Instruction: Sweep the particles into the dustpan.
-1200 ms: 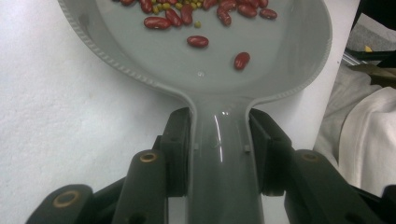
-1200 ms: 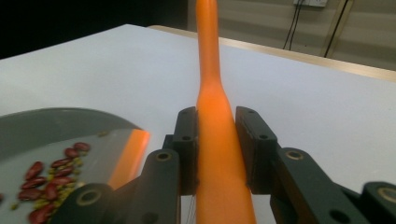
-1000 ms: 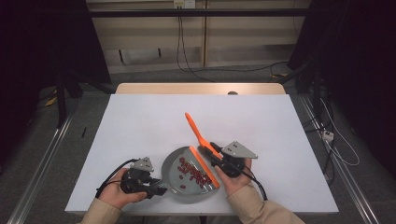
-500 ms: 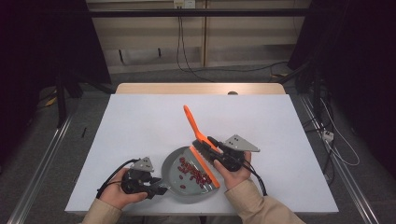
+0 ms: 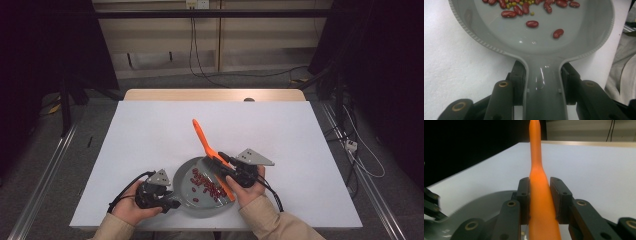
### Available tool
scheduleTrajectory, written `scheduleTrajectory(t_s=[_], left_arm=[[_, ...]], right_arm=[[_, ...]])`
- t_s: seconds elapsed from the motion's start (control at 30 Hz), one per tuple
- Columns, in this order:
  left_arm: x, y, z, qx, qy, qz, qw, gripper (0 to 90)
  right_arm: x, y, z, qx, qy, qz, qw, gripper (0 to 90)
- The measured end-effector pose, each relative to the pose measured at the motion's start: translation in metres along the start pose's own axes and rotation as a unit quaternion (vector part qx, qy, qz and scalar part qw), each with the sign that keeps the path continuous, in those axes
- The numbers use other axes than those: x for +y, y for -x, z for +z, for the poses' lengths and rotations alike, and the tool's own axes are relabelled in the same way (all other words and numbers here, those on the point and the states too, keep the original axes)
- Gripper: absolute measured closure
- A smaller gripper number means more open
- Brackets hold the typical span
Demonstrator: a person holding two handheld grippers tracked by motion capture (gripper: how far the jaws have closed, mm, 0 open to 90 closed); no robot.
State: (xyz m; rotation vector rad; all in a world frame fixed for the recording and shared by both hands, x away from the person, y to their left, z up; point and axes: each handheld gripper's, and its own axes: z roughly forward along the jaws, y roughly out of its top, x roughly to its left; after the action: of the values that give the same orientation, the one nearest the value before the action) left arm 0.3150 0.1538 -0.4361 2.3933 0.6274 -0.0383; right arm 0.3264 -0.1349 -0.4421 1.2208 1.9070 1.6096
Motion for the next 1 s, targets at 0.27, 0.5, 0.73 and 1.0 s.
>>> scheduleTrajectory(t_s=[0.27,0.5,0.73,1.0], left_arm=[[-0.002,-0.001,0.002,0.012,0.021,-0.006,0.9997,63.7],[-0.006,-0.009,-0.005,0.031,0.057,-0.027,0.9976,63.8],[-0.007,-0.015,-0.011,0.055,0.095,-0.042,0.9931,63.8],[-0.011,-0.026,-0.020,0.090,0.130,-0.073,0.9847,63.8]], right_arm=[[0.006,-0.001,-0.002,0.000,0.012,-0.023,0.9997,71.4],[0.018,0.016,-0.014,-0.022,0.029,-0.019,0.9991,71.4],[0.022,0.028,-0.020,-0.040,0.030,-0.035,0.9981,71.4],[0.026,0.043,-0.028,-0.064,0.035,-0.036,0.9967,71.4]])
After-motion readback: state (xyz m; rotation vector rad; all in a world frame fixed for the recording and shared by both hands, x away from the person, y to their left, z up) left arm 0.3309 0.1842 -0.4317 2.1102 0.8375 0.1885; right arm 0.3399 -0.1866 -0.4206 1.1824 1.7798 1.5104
